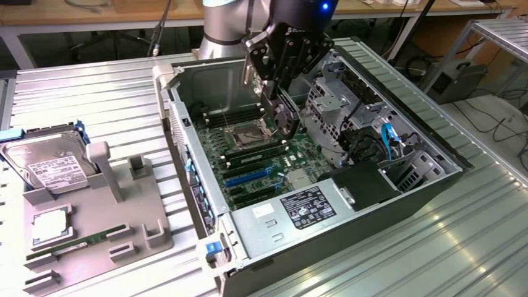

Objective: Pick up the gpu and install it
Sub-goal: 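Pick up the gpu and move the gpu toward the slot, then insert the gpu into the slot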

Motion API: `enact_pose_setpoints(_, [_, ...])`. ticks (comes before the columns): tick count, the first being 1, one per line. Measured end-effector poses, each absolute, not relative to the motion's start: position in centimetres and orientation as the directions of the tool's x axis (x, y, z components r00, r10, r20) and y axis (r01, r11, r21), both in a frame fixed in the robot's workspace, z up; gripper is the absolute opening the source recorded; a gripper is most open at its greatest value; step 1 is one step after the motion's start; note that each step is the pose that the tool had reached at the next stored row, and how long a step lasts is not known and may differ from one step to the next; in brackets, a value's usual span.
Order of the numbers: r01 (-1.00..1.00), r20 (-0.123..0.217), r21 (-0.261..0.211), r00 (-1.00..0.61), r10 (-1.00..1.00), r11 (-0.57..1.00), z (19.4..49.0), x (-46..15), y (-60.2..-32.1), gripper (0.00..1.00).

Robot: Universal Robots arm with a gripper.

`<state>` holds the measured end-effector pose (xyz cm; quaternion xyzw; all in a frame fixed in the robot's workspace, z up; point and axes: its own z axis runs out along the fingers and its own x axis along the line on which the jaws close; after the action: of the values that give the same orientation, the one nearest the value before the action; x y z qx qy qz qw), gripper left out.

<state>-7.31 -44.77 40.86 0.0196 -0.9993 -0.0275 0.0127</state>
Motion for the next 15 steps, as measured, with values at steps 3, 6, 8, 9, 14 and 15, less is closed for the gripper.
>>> enact_pose_setpoints(3, [-0.038,0.027,0.056,-0.999,-0.04,0.998,40.86,-7.26,-44.77,0.26])
enact_pose_setpoints(6, [-0.038,0.027,0.056,-0.999,-0.04,0.998,40.86,-7.25,-44.77,0.26])
enact_pose_setpoints(8, [-0.038,0.027,0.056,-0.999,-0.04,0.998,40.86,-7.25,-44.77,0.26])
enact_pose_setpoints(9, [-0.038,0.027,0.056,-0.999,-0.04,0.998,40.86,-7.25,-44.77,0.26])
enact_pose_setpoints(14, [-0.038,0.027,0.056,-0.999,-0.04,0.998,40.86,-7.25,-44.77,0.26])
enact_pose_setpoints(15, [-0.038,0.027,0.056,-0.999,-0.04,0.998,40.86,-7.25,-44.77,0.26])
